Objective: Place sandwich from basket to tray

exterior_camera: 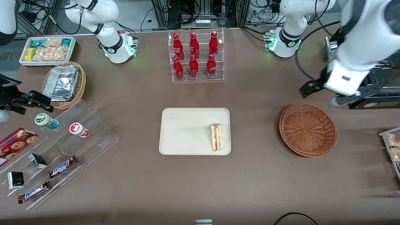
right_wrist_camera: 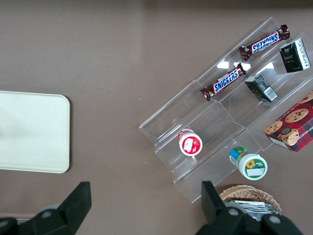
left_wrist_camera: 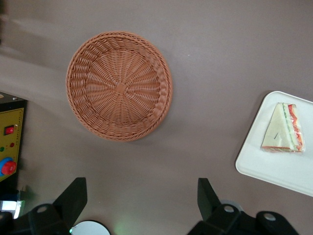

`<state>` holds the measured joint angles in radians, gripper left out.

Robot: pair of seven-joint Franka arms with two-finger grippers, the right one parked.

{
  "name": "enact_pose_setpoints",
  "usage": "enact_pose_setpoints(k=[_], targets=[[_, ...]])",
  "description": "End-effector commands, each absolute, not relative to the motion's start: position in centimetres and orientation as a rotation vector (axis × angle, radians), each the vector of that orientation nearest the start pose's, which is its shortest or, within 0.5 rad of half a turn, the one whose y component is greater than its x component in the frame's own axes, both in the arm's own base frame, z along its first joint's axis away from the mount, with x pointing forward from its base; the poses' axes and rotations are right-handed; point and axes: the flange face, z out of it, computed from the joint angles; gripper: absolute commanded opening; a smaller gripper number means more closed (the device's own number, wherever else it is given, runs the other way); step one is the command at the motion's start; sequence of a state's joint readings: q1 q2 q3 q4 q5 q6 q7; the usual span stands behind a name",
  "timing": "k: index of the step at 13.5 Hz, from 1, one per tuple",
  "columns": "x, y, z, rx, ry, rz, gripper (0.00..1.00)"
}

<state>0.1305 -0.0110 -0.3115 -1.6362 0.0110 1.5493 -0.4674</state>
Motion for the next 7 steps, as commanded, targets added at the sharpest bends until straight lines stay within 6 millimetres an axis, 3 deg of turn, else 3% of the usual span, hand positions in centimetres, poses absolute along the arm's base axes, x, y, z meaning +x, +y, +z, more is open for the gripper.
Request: enact_pose_setpoints(k=[1, 7], targets=[[52.5, -5.7, 60.8, -3.124, -0.372, 0.133, 1.00], [53.9, -5.1, 61.4, -3.146, -0.282, 0.131, 1.00]])
